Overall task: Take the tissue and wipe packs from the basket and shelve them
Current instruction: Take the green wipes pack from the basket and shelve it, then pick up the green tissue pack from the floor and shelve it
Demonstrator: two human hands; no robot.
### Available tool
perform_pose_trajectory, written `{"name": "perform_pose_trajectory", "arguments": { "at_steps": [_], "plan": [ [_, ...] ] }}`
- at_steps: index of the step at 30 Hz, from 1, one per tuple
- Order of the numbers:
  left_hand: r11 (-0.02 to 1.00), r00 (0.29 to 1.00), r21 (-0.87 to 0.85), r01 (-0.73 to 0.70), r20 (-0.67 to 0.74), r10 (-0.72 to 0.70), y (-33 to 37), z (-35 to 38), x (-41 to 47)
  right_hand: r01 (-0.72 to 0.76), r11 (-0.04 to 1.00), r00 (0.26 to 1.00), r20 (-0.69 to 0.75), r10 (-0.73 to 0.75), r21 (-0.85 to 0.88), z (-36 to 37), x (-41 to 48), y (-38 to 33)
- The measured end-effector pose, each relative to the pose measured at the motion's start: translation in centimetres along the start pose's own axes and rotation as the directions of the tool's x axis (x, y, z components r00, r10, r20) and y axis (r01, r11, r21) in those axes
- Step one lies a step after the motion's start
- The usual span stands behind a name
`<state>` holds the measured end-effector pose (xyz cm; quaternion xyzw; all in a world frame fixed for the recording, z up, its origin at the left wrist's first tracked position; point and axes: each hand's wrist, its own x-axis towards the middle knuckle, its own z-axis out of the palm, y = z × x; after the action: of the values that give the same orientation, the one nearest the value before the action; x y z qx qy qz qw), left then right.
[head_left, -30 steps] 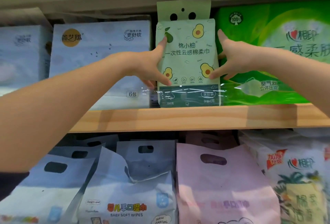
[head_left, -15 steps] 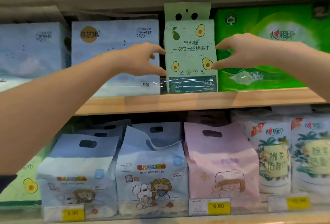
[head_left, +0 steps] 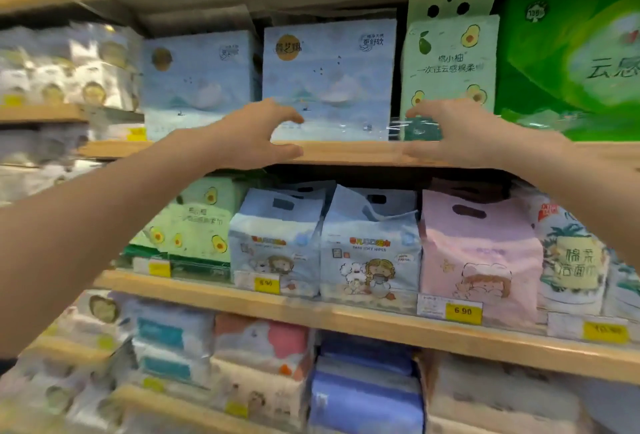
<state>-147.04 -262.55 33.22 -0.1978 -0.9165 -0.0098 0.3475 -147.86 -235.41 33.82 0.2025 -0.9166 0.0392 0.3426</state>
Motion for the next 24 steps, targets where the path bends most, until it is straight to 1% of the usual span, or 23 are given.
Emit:
{"name": "perform_pose_trajectory", "arguments": {
  "at_steps": [3,6,9,12,15,19,24],
  "plan": [
    [0.990,0.991,0.056,0.129,0.037,-0.131,-1.2,-0.4,-5.9,0.090,0.994,0.995,0.043,-0.093,0.068,1.7,-2.1,-3.2],
    [0.966,0.964,0.086,0.245,0.086,-0.252,-1.6,-0.5,-13.0,0.169,0.975,0.976,0.113,-0.186,0.148,4.3,-5.1,-6.6],
    [0.930,0.910,0.129,0.344,0.201,-0.364,-1.8,-1.0,-20.7,0.220,0.947,0.944,0.193,-0.268,0.235,7.0,-8.3,-11.1],
    [0.888,0.850,0.174,0.426,0.258,-0.459,-2.2,-2.2,-28.8,0.264,0.896,0.905,0.230,-0.358,0.357,9.3,-11.2,-16.5],
    [0.824,0.771,0.226,0.520,0.291,-0.567,-3.0,-4.0,-36.6,0.336,0.834,0.861,0.216,-0.460,0.438,11.4,-13.5,-22.8],
    [0.722,0.674,0.268,0.637,0.261,-0.691,-4.8,-6.6,-47.2,0.410,0.765,0.782,0.241,-0.575,0.496,13.9,-16.9,-32.4],
    [0.567,0.509,0.314,0.761,0.253,-0.823,-7.2,-10.3,-60.5,0.402,0.619,0.693,0.218,-0.688,0.675,16.7,-22.1,-45.7]
  ]
}}
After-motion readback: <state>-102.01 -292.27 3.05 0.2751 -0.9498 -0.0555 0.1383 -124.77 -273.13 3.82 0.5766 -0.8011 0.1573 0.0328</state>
